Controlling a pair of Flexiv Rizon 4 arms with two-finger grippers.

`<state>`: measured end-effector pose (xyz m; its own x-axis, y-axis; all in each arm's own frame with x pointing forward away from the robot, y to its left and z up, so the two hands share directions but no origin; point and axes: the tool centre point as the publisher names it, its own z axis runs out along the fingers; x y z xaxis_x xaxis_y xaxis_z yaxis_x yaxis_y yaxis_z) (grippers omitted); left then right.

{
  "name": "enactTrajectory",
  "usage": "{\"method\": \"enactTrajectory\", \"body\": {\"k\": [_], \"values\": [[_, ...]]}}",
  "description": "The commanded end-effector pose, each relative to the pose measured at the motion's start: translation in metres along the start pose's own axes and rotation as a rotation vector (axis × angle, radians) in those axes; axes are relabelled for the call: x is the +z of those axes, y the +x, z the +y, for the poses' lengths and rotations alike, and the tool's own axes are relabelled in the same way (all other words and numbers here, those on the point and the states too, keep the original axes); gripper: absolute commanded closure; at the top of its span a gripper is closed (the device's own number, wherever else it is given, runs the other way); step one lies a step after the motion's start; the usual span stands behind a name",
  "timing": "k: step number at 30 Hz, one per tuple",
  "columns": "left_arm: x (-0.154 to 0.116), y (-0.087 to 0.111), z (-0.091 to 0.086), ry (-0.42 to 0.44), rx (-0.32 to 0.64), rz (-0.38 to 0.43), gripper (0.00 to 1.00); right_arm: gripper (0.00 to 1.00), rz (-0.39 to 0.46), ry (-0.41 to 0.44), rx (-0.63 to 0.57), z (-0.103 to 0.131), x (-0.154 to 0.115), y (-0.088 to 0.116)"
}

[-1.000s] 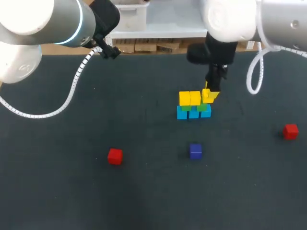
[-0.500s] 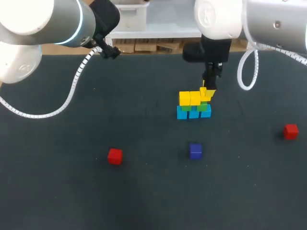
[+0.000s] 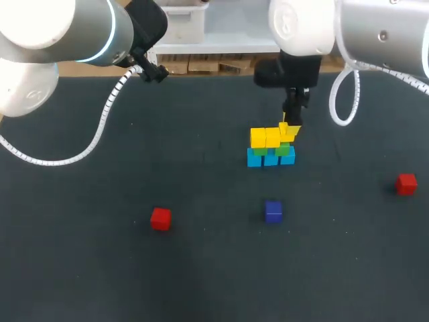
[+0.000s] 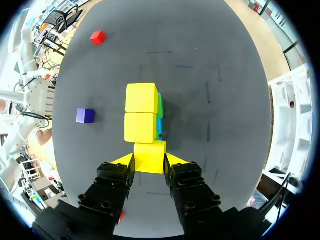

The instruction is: Place the blue cubes, place green cubes on the blue cubes, place the yellow cubes on the green cubes, then place the red cubes on the yellow cubes, and place purple cube on the red cubes.

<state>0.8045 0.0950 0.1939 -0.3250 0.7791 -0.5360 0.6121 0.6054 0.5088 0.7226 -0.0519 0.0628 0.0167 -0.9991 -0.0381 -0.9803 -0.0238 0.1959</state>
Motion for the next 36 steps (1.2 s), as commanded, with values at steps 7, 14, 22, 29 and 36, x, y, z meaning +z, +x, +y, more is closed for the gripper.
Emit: {"method": "enactTrajectory", "body": {"k": [7, 14, 22, 29, 36], "values": [[0.0008, -0.0005, 0.0013, 0.004, 0.002, 0.000, 0.00, 1.00, -0.006, -0.011, 0.002, 0.0038, 0.0024, 0.0013], [0.0008, -0.0005, 0.0013, 0.004, 0.002, 0.000, 0.00, 1.00, -0.013, -0.015, 0.003, 0.0044, 0.0028, 0.0009], [0.0008, -0.0005, 0.0013, 0.004, 0.002, 0.000, 0.00, 0.78, -0.012, -0.021, 0.021, 0.0025, 0.0027, 0.0007], [0.0008, -0.0005, 0.0013, 0.004, 0.002, 0.000, 0.00, 0.64, -0.007, -0.033, 0.017, 0.0052, 0.0055, 0.0000], [0.0008, -0.0005, 0.0013, 0.004, 0.002, 0.000, 0.00, 0.00, -0.019, -0.042, 0.033, 0.0063, 0.0051, -0.0002]]}}
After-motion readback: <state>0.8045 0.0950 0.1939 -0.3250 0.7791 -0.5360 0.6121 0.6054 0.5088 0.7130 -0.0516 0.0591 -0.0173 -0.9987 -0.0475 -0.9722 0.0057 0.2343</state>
